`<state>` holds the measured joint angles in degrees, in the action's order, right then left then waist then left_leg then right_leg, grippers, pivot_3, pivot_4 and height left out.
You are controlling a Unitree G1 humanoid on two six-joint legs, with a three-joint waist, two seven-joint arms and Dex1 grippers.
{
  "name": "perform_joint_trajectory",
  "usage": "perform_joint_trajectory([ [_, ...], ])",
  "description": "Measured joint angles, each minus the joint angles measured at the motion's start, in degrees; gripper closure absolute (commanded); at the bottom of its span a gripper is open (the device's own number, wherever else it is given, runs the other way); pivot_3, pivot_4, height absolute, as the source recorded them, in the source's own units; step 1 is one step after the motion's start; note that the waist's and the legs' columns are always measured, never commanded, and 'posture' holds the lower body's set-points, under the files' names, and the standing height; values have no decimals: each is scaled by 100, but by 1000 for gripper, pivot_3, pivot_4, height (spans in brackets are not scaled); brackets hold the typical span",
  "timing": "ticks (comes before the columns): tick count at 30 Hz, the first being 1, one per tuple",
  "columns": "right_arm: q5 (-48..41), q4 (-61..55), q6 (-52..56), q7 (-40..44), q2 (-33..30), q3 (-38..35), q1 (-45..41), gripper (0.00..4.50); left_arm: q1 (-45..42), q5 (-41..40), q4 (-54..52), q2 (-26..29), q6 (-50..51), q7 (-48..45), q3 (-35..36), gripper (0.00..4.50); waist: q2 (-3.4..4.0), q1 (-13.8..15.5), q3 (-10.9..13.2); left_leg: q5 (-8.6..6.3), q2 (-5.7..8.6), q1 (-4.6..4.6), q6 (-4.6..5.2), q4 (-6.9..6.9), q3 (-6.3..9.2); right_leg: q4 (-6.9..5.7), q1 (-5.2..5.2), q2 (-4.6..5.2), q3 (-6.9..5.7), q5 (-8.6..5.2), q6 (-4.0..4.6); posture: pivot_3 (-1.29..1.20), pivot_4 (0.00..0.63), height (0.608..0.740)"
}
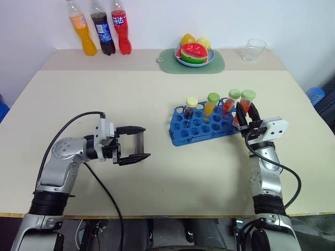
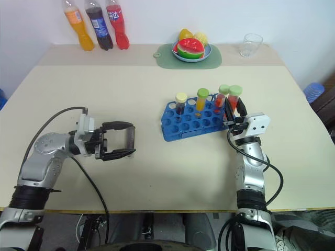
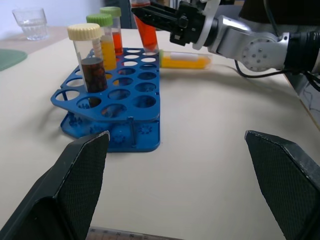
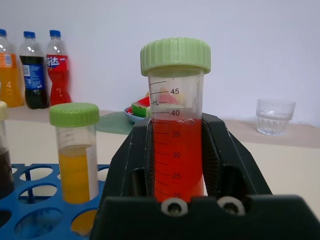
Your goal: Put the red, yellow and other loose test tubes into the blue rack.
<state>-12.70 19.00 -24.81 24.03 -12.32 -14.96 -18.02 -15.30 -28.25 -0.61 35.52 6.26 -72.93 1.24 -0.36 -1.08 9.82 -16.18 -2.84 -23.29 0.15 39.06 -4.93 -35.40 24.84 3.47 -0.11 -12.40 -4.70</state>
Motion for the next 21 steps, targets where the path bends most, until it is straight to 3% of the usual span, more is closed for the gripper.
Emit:
perform_joint_trajectory([
  [8,-30,411,-70,2,11,95,-144,3727,61,-3,-75,22,70,73,5,0,-1,-12,-1,0,-1,2,0,0,-1,-1,-1,0,0,0,0,0,150,740],
  [12,-200,421,-55,113,7,103,-137,1867,90,-3,-80,14,70,95,4,0,0,-22,0,0,-2,2,0,0,-1,-3,0,0,0,0,0,0,150,740],
  [15,219,402,-186,-166,-38,221,-101,370,94,-3,-92,-14,70,98,3,0,1,-9,1,0,-1,1,0,0,-2,-4,2,2,0,0,1,0,150,740],
  [21,438,-908,876,-169,-611,449,588,370,76,0,-89,-119,63,96,-11,0,0,40,1,0,7,-5,0,1,-1,0,2,13,0,0,0,0,150,740],
])
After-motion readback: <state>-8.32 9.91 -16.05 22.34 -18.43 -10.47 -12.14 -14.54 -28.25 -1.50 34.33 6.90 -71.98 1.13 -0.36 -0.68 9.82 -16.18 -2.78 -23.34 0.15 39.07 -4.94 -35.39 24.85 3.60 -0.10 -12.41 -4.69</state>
